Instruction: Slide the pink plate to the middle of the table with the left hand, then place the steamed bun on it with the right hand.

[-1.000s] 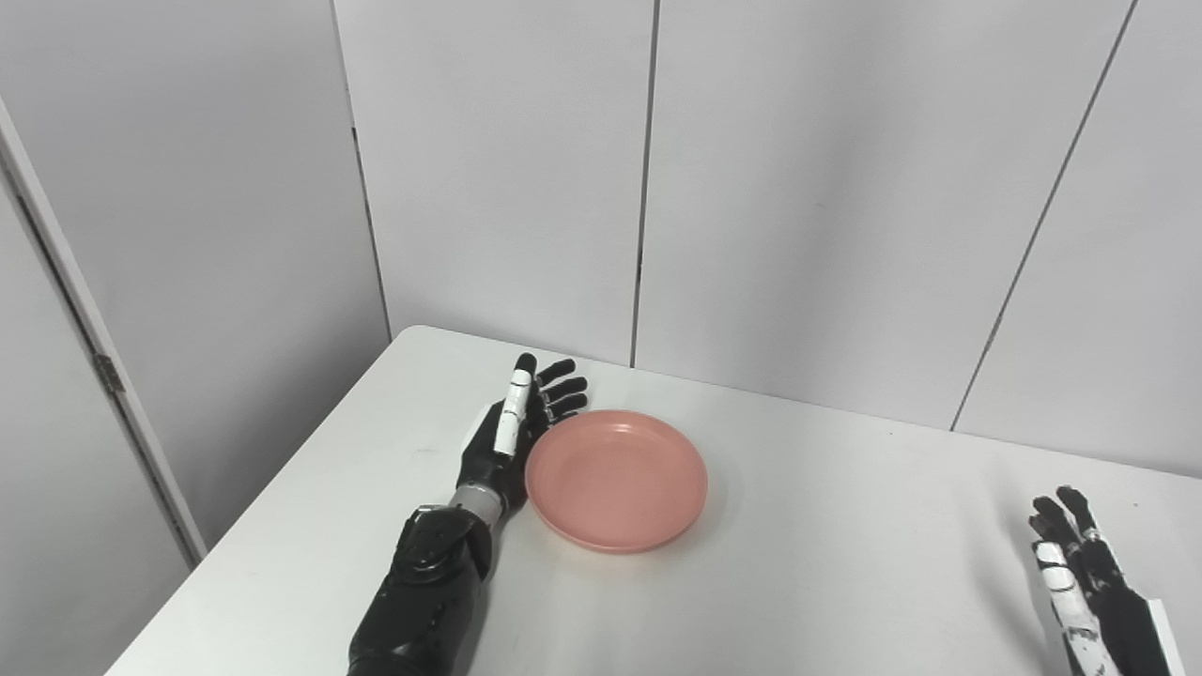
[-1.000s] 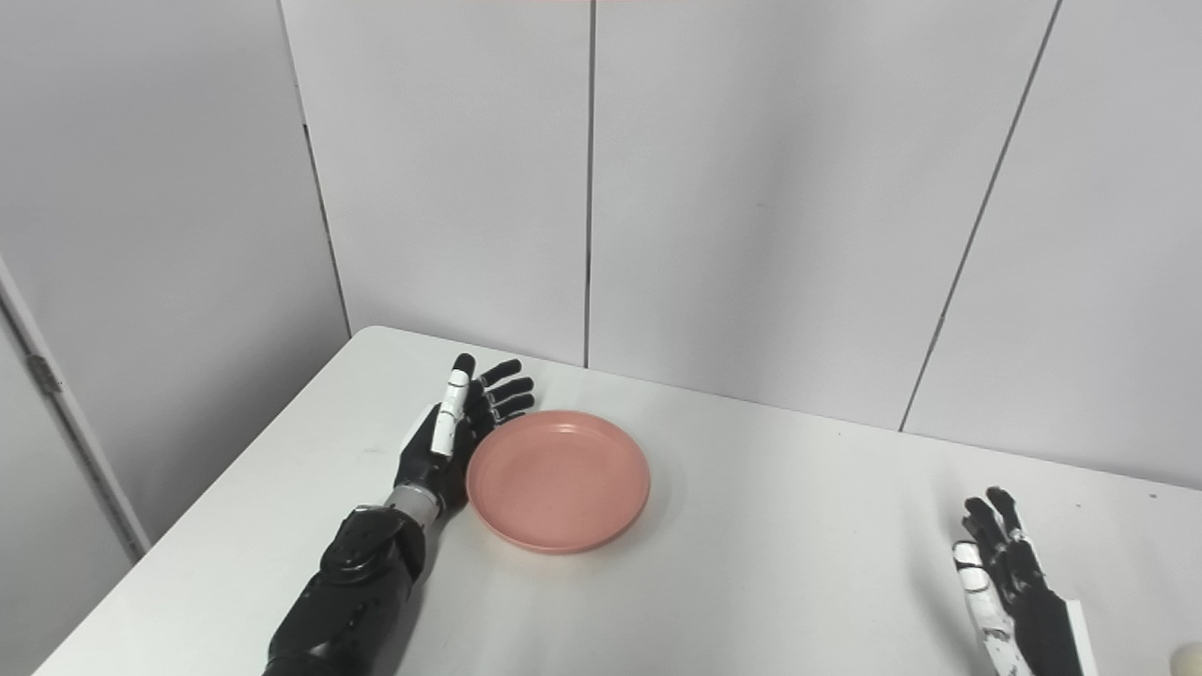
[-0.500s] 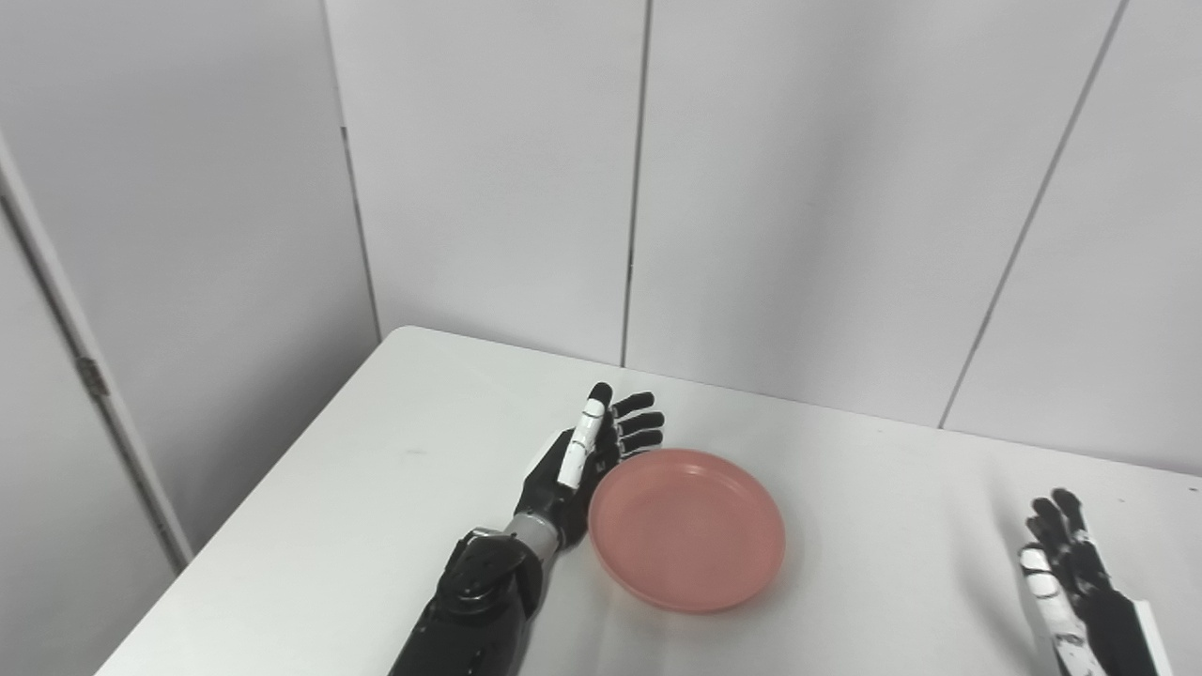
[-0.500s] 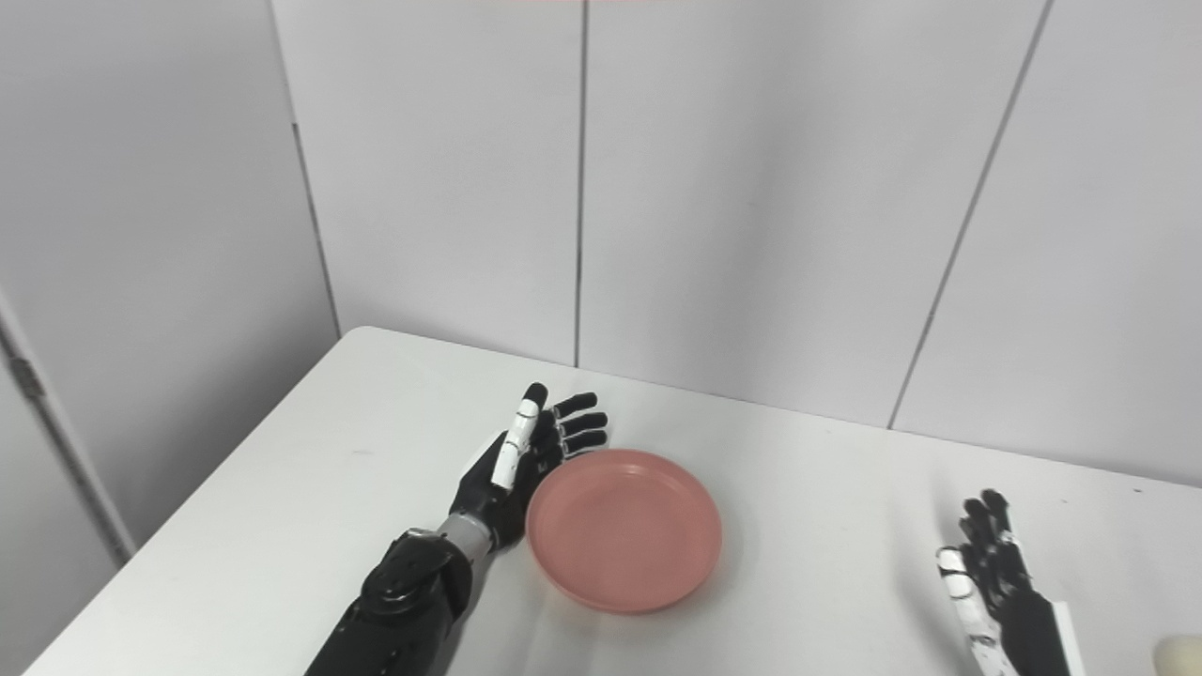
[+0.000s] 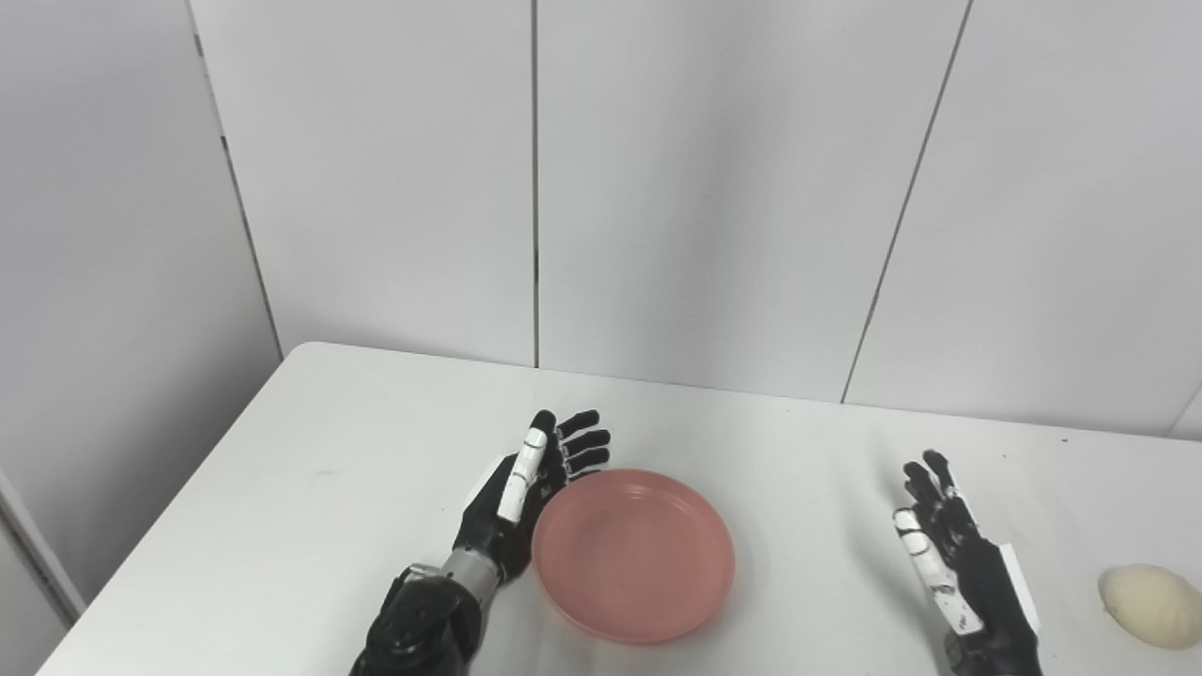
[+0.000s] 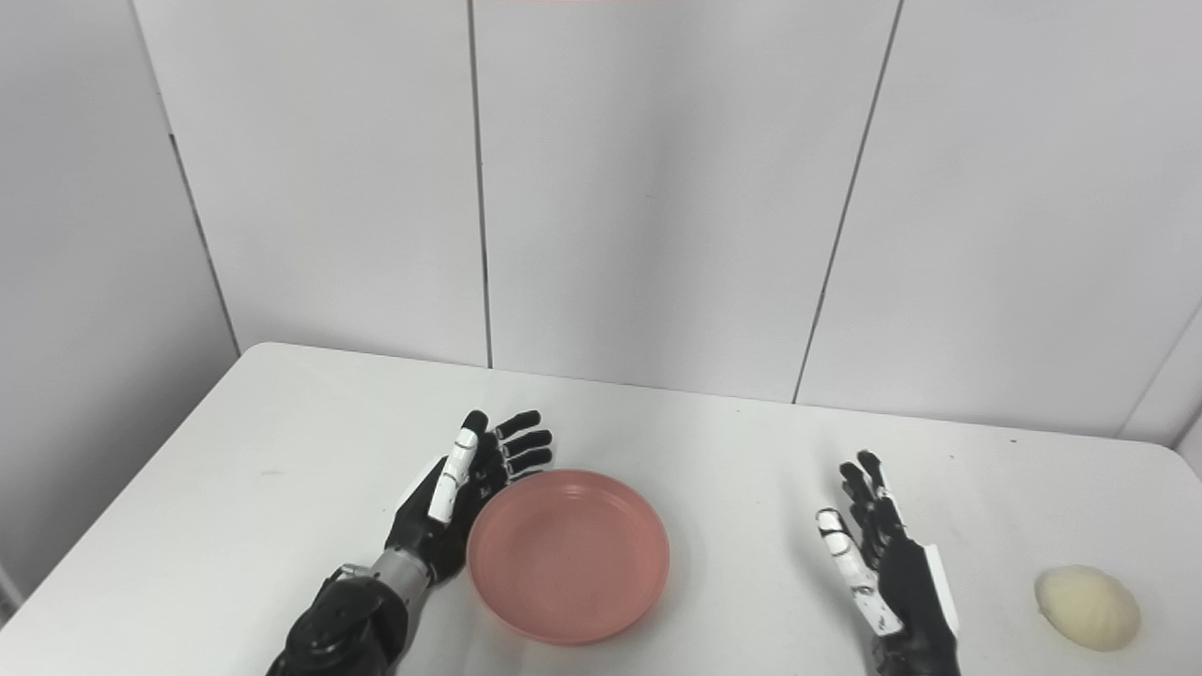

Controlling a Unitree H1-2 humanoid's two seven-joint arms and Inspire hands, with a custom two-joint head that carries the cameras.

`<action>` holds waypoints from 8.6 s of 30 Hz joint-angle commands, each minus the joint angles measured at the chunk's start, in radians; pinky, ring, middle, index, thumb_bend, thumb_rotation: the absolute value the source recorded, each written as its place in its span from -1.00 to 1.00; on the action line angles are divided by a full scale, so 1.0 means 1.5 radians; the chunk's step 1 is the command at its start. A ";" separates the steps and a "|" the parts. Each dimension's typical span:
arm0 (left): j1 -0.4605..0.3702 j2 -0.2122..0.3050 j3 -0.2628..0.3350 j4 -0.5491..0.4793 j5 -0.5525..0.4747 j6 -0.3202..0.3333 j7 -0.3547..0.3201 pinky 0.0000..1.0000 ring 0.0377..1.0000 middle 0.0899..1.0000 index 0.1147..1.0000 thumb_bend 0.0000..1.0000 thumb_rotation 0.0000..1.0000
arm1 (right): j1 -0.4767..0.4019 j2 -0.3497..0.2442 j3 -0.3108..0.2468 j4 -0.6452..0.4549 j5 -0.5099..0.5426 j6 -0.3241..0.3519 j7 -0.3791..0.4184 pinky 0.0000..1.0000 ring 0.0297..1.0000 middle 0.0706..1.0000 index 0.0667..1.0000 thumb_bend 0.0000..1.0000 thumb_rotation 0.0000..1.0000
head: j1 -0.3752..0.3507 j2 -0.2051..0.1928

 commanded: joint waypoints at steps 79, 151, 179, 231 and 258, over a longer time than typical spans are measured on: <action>0.092 -0.014 -0.068 -0.104 0.034 -0.026 -0.022 0.95 0.97 0.96 0.92 0.18 0.90 | -0.108 -0.235 -0.136 -0.220 -0.776 0.446 0.341 0.43 0.68 0.77 0.87 0.72 -0.16 | -0.367 0.028; 0.101 -0.041 -0.085 -0.143 0.067 0.008 -0.002 0.99 0.96 0.94 0.91 0.15 0.90 | -0.082 -0.167 0.003 -0.171 -0.406 0.237 -0.067 -0.22 -0.16 -0.09 -0.10 0.04 -1.00 | -0.289 0.053; 0.098 -0.064 -0.107 -0.093 0.114 -0.045 0.017 0.99 0.96 0.95 0.94 0.20 1.00 | -0.026 -0.088 0.110 -0.183 -0.346 0.026 -0.105 -0.25 -0.21 -0.05 -0.10 0.03 -1.00 | -0.137 0.064; 0.077 -0.101 -0.117 -0.002 0.179 -0.105 0.076 0.93 0.93 0.92 0.88 0.25 1.00 | 0.021 -0.131 0.171 -0.097 -0.390 -0.114 -0.096 0.92 0.86 0.88 0.81 0.29 0.00 | 0.036 0.035; 0.057 -0.086 -0.079 -0.010 0.161 -0.103 0.087 1.00 1.00 1.00 0.96 0.21 1.00 | 0.005 -0.021 0.032 -0.020 -0.131 -0.064 -0.119 1.00 1.00 1.00 1.00 0.18 0.68 | 0.014 0.037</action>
